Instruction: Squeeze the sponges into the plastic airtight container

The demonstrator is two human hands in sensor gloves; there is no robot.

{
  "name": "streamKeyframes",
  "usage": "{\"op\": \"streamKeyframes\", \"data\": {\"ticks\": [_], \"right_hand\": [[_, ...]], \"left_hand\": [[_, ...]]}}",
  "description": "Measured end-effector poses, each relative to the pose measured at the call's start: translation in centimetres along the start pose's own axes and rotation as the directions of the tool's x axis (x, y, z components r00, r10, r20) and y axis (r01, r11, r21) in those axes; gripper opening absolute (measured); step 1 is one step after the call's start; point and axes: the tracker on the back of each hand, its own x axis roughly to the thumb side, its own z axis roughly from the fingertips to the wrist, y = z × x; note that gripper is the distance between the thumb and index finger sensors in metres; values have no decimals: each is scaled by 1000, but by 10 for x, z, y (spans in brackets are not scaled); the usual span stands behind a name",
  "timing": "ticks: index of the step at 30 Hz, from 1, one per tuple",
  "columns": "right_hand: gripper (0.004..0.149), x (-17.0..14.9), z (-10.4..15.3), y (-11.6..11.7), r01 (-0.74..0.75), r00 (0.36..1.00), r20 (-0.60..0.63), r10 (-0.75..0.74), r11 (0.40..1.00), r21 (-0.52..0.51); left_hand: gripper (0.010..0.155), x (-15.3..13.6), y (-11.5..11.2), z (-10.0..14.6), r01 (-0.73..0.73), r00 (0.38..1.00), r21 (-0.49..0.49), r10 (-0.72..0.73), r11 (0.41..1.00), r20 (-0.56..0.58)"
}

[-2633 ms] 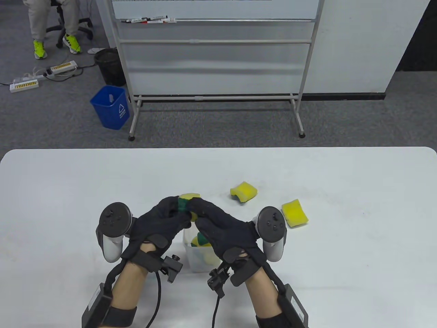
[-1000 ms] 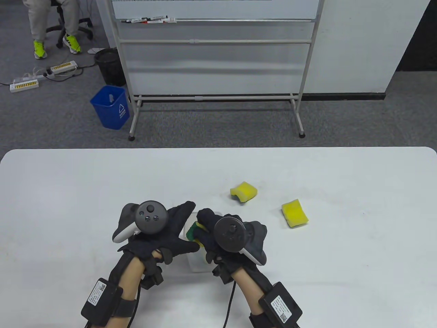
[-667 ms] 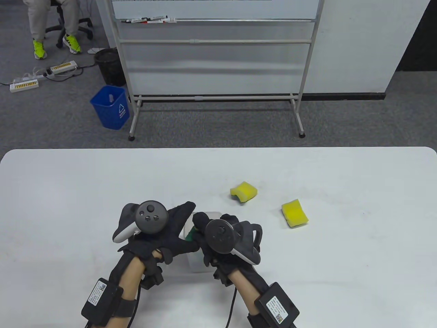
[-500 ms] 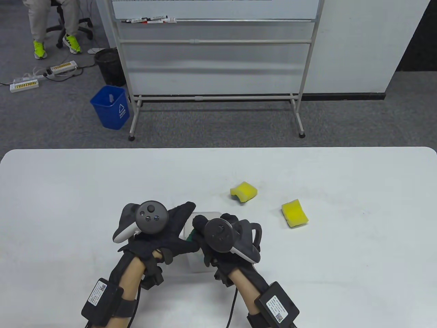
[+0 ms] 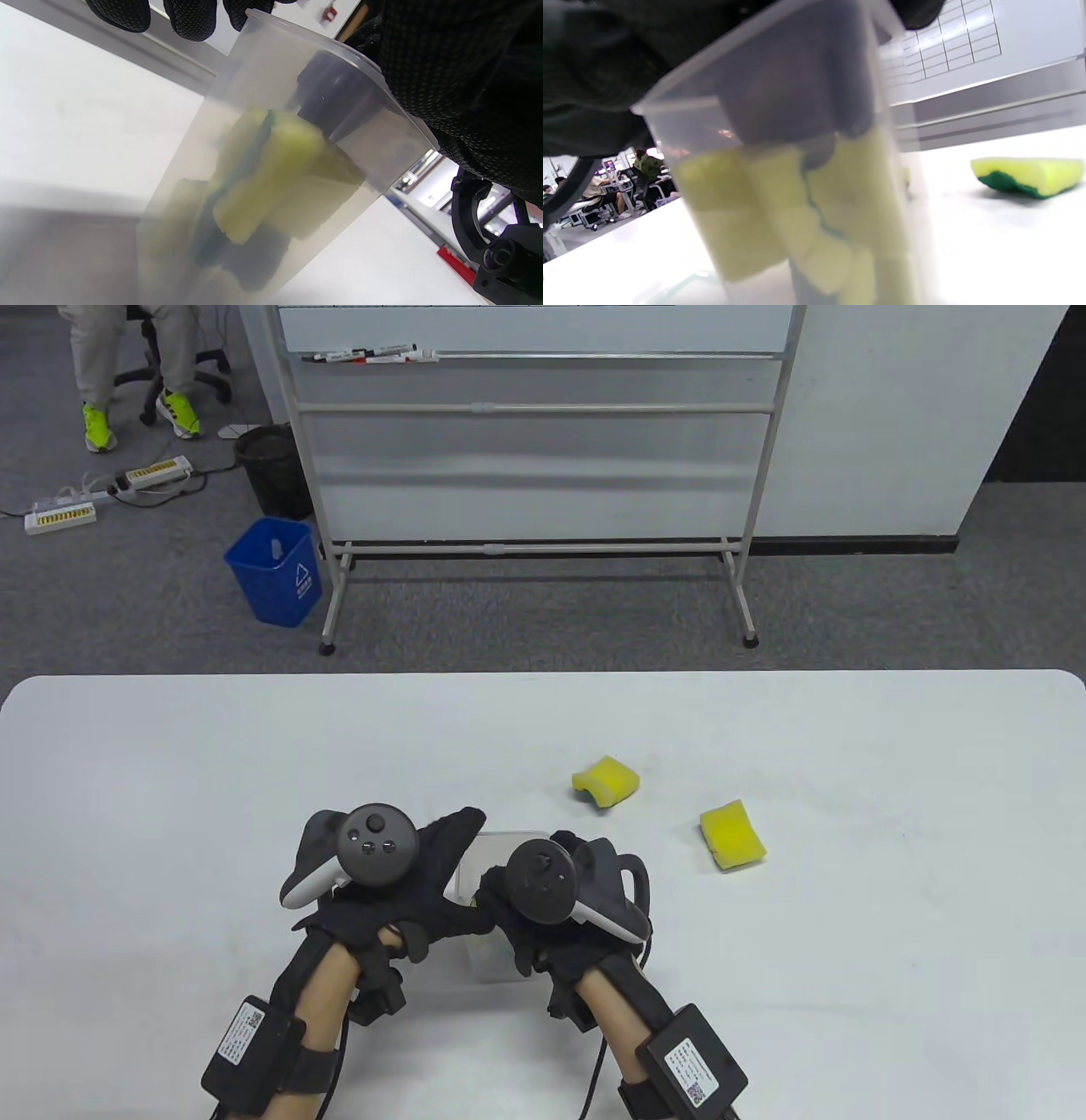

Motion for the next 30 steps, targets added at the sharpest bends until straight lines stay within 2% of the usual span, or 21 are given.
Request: {"op": "streamKeyframes", "data": {"ticks": [3,4,6,11,16,19,24,26,30], "right_hand": [[50,-7,-3,2,0,999,-38,2,999,46],[51,-11,-5,5,80,997,-30,-77,989,127],[56,-18,-7,8,151,988,-51,-145,977,148],[69,-14,-8,10,46,998,-60,-35,978,203],[75,-11,-10,10,15,997,-80,6,964,264],[74,-12,-9,11,23,998,-70,-7,972,234],[67,-16,-7,5,112,994,-2,-112,987,117],[66,-18,-6,2,136,990,22,-139,985,104],[65,-27,0,-15,295,953,62,-297,955,38]], "left_hand": [[106,0,0,0,-3,1000,-1,3,1000,0],[106,0,0,0,-5,1000,-2,5,1000,1],[105,0,0,0,-10,1000,-2,10,1000,0],[104,0,0,0,-5,1000,-4,5,1000,-2],[104,0,0,0,-10,1000,-7,10,1000,2],[104,0,0,0,-15,1000,-8,15,1000,3],[103,0,0,0,-13,1000,-10,13,1000,1],[102,0,0,0,-13,1000,-8,13,1000,1],[101,0,0,0,-18,1000,-9,18,1000,0]]}}
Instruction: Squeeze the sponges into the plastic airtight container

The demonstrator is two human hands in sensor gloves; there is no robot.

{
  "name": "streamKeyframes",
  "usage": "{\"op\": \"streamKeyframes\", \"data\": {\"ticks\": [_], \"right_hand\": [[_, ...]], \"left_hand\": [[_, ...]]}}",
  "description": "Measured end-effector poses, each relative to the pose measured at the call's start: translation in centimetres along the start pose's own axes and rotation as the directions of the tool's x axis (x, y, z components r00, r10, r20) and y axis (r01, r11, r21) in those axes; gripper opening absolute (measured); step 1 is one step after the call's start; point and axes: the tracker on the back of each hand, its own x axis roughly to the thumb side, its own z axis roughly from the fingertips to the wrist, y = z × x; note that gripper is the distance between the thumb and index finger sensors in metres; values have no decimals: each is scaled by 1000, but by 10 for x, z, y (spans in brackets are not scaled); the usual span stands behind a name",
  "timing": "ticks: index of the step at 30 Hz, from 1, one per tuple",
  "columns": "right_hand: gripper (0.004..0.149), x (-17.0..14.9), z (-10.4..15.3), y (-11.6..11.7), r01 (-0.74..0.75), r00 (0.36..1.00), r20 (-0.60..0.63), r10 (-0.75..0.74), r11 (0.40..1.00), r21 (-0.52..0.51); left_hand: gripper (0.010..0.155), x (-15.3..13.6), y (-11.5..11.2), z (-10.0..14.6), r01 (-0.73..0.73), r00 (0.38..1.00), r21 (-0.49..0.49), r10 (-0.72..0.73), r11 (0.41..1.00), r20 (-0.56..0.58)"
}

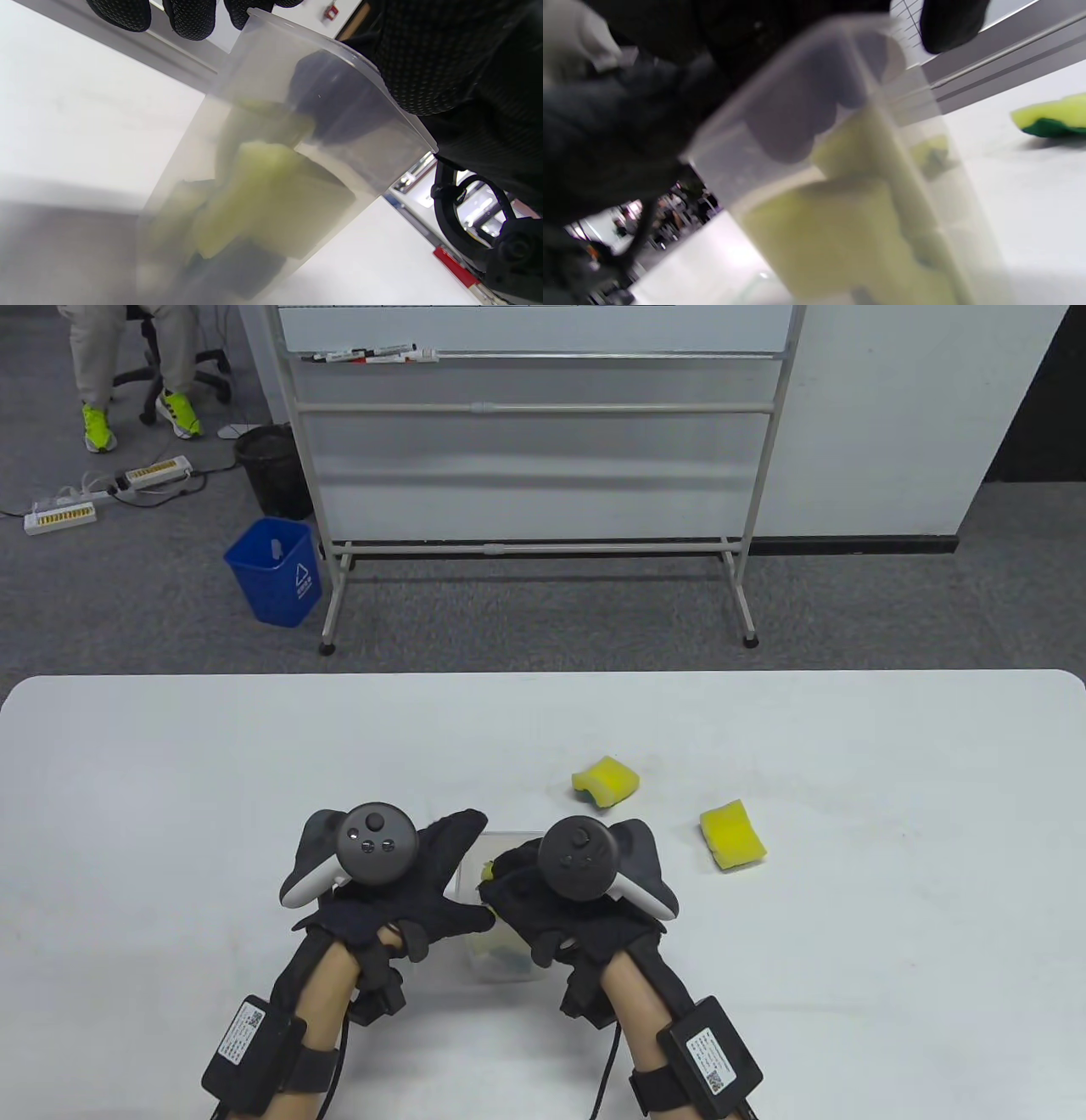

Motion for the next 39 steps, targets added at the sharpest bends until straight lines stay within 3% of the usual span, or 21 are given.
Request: {"op": "streamKeyframes", "data": {"ticks": [5,8,11,12,16,18,22,25,28,30,33,36,39], "right_hand": [[64,-5,15,-32,118,993,33,-115,988,-95],[64,-11,29,-57,185,983,55,-178,956,-227],[65,-28,45,-78,249,967,46,-252,884,-396],[65,-38,50,-84,246,964,21,-266,853,-460],[66,-62,55,-88,135,968,-112,-226,839,-527],[66,-83,54,-84,-15,958,-246,-149,830,-558],[69,-119,47,-65,-168,903,-423,-77,841,-513],[70,-145,41,-46,-236,846,-533,-31,874,-425],[66,-170,37,-28,-316,761,-645,71,909,-272],[64,-188,36,-17,-312,706,-700,109,935,-169],[64,-207,38,-6,-236,670,-737,93,967,-93],[66,-220,41,2,-153,646,-762,42,985,-75],[68,-223,43,3,-178,642,-766,45,980,-92]], "left_hand": [[100,0,0,0,-6,1000,-5,6,1000,0],[100,0,0,0,-6,1000,-7,6,1000,-1],[99,0,0,0,1,1000,-8,-1,1000,-2],[99,0,0,0,5,1000,-8,-5,1000,-2],[98,0,0,0,6,1000,-6,-6,1000,6],[96,-1,1,1,-4,1000,9,4,1000,11],[88,-7,5,5,-35,999,55,36,998,-16],[84,-12,10,9,-3,997,148,14,989,-74],[84,-20,15,13,30,990,191,-4,981,-138],[83,-25,16,13,12,989,198,17,980,-145],[83,-29,16,13,-16,989,206,46,979,-144],[83,-32,16,13,-17,988,207,48,978,-148],[83,-32,16,14,-21,987,210,54,978,-150]]}}
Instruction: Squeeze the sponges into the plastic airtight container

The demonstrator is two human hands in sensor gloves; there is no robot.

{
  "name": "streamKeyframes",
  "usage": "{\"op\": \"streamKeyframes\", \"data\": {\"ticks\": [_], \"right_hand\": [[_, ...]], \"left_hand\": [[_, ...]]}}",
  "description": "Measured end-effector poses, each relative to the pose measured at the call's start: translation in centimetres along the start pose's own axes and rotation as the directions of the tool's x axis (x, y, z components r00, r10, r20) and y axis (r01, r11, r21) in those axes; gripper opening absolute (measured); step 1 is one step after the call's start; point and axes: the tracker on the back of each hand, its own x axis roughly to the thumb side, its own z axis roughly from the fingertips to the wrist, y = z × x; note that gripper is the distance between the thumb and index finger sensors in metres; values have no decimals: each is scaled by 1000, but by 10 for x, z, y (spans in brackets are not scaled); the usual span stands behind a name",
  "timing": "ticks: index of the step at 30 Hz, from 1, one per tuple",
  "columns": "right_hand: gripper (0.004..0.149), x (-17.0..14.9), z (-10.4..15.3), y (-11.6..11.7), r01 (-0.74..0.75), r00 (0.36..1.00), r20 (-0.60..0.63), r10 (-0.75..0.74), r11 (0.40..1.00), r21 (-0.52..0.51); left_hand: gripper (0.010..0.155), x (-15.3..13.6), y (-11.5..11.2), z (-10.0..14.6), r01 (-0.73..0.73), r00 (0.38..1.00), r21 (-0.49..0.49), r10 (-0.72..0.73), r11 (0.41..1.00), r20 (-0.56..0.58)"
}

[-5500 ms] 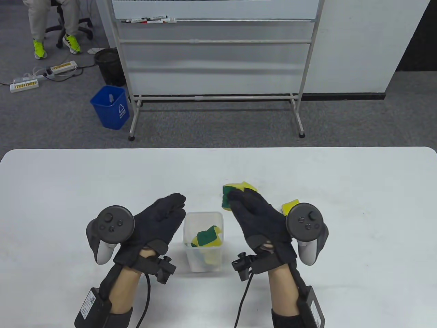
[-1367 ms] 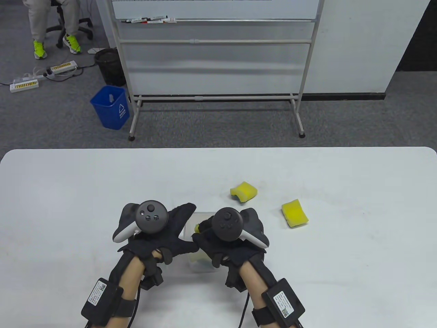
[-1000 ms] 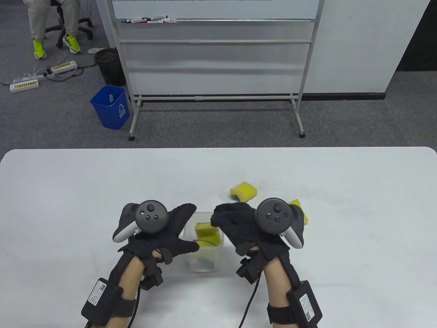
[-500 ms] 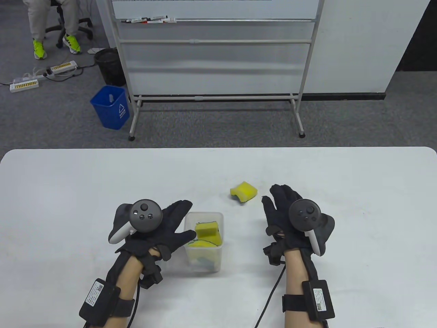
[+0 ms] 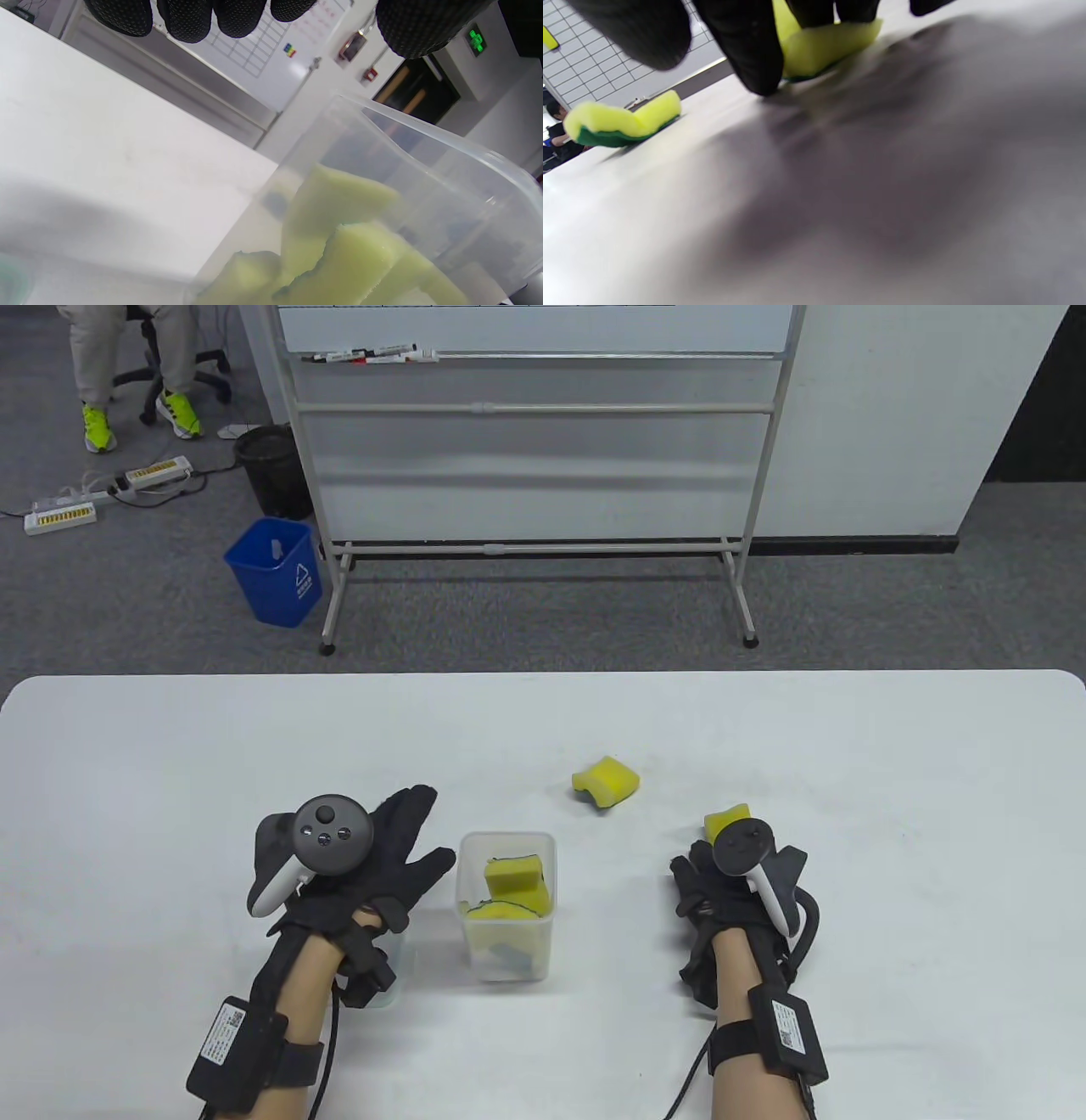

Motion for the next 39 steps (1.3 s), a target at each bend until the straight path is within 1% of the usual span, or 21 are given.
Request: {"op": "streamKeyframes", "data": {"ticks": [3,6,11,14,15,16,17,18,20,21,24,26,28,30,32,36,39], "right_hand": [[69,-1,0,2,-6,1000,3,6,1000,-6],[70,1,1,-1,-6,1000,5,7,999,-40],[73,4,7,-16,81,997,13,-80,993,-83],[73,9,13,-31,183,983,48,-179,977,-106],[73,13,17,-40,278,959,82,-271,956,-89],[73,14,18,-43,318,946,94,-310,945,-82],[73,19,23,-51,429,899,126,-419,901,-66],[73,23,28,-58,530,840,163,-518,847,-42],[72,34,38,-71,668,719,232,-655,743,29],[72,40,43,-77,705,670,263,-694,706,69],[72,56,57,-89,749,558,338,-758,635,189],[72,74,73,-95,757,444,376,-813,565,328],[72,88,84,-97,743,374,387,-843,522,418],[71,106,99,-97,691,318,406,-857,502,519],[71,123,114,-94,632,293,431,-854,511,583],[71,150,138,-83,518,283,464,-839,541,663],[72,163,150,-75,450,259,469,-844,535,715]], "left_hand": [[82,0,0,0,-2,1000,4,2,1000,0],[83,0,2,1,-12,1000,10,12,1000,4],[82,1,6,4,-58,998,33,57,998,31],[82,4,9,5,-65,997,52,63,996,50],[82,5,10,6,-66,996,65,62,996,61],[82,6,11,7,-66,996,74,61,995,68],[81,9,12,7,-66,995,91,59,994,81],[81,11,14,8,-66,994,108,56,992,95],[80,15,16,10,-67,991,138,49,988,126],[79,18,17,11,-70,989,152,49,986,141],[78,25,18,14,-79,982,187,43,979,185],[76,32,19,16,-83,975,210,36,974,217],[75,37,20,18,-90,970,225,34,970,242],[75,43,20,21,-109,961,243,40,964,272],[75,48,21,23,-135,950,252,53,958,307],[76,56,20,26,-159,933,249,63,955,355],[77,58,18,26,-145,930,248,46,958,364]]}}
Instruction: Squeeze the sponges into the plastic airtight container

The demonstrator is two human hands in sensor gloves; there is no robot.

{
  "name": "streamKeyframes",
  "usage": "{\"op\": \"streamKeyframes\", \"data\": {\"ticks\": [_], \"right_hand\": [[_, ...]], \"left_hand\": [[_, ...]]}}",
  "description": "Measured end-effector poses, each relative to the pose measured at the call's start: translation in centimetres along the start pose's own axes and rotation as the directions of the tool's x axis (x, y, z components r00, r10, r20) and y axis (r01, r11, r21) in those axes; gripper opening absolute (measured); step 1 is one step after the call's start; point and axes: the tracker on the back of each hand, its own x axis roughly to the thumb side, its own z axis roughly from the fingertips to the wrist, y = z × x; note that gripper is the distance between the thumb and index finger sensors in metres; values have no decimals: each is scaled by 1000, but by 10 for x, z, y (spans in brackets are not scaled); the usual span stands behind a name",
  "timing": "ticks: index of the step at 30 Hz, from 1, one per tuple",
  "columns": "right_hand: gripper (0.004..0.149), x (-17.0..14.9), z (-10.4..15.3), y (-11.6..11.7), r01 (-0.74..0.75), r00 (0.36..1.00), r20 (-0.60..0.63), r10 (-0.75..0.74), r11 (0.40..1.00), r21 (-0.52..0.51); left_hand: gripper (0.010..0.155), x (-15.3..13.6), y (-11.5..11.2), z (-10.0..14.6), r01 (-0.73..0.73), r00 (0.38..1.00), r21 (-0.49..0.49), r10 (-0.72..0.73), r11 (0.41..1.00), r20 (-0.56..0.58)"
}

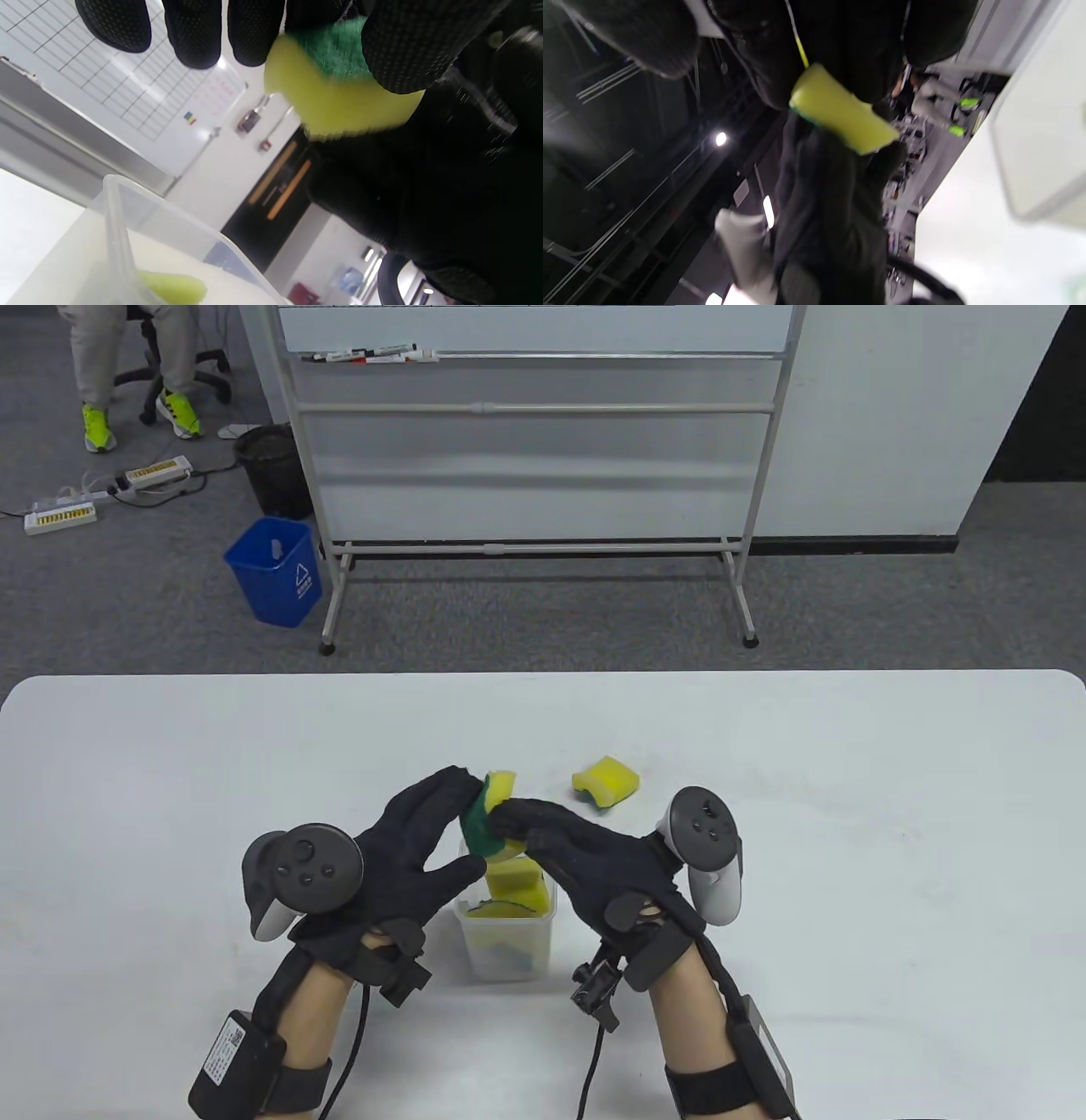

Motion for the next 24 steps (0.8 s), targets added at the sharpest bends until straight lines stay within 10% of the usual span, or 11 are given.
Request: {"op": "streamKeyframes", "data": {"ticks": [9,16,24], "right_hand": [[68,4,2,2,-113,994,6,113,990,-81],[70,24,12,-1,-522,849,-94,519,801,-292],[78,19,3,10,-599,800,-9,600,797,-70]], "left_hand": [[64,3,1,0,27,1000,92,-27,995,-2],[56,11,-7,-1,154,988,64,-153,986,-23],[52,24,-8,-2,163,985,-4,-162,987,67]]}}
